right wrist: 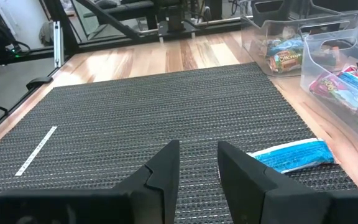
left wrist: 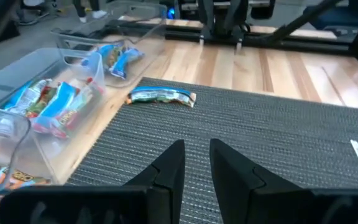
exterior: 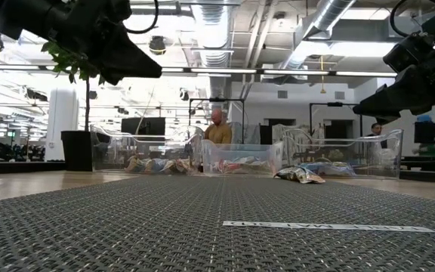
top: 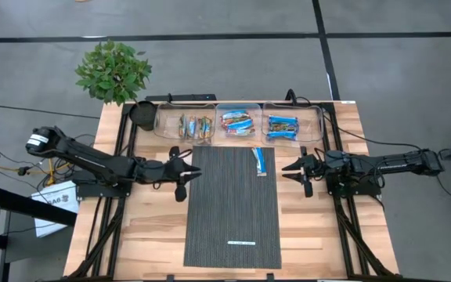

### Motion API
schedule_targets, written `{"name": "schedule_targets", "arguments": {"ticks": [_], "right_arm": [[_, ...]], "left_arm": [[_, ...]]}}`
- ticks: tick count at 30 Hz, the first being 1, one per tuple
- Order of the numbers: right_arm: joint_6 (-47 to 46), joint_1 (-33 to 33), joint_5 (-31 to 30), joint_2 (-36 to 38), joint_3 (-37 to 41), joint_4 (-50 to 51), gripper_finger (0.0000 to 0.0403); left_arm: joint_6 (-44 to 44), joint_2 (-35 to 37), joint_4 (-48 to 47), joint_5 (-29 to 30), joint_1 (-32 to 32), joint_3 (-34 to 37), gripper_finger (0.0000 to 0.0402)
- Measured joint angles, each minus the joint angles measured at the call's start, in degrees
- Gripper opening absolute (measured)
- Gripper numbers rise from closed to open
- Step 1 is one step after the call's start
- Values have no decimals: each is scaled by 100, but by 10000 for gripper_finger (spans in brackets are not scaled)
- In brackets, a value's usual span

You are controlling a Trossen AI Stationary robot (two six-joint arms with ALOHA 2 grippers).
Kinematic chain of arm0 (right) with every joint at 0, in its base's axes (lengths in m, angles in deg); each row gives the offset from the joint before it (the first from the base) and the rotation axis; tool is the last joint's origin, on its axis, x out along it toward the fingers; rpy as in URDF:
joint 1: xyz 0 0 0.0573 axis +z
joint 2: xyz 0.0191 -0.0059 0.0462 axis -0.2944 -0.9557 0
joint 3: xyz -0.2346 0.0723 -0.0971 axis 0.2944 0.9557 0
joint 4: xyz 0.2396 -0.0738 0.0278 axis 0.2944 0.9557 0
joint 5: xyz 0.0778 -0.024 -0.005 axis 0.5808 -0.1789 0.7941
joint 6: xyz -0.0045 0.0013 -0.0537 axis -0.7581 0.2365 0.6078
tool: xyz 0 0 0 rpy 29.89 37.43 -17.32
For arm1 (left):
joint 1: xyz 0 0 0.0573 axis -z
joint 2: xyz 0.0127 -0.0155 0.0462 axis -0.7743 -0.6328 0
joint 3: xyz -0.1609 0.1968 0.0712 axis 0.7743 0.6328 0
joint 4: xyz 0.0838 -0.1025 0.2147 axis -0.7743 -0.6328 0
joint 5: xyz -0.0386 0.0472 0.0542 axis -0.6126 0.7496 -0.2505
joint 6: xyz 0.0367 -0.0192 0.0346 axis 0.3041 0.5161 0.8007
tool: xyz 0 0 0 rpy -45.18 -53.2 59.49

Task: Pick and place Granola Bars by type
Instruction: Put the orange granola bar into the left transparent bin

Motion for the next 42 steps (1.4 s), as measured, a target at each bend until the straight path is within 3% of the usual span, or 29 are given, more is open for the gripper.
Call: {"name": "schedule_targets", "arguments": {"ticks": [11,20,27,35,42], "right_arm": [[-46,1,6,-1,0,-30,102],[-3582,162,-32,0,0,-220,102],[-4636,103,-652,-1,0,-247,102],[-4701,114,-1136,-477,-238,-551,104],[-4368,112,-1364,-1893,-1017,-687,136]], "left_arm": [[-340,296,-15,531,0,0,67],[-423,296,33,987,0,0,67],[-407,296,32,994,-11,0,67],[-330,294,31,1047,-11,0,67],[-326,294,30,1147,-13,0,67]]}}
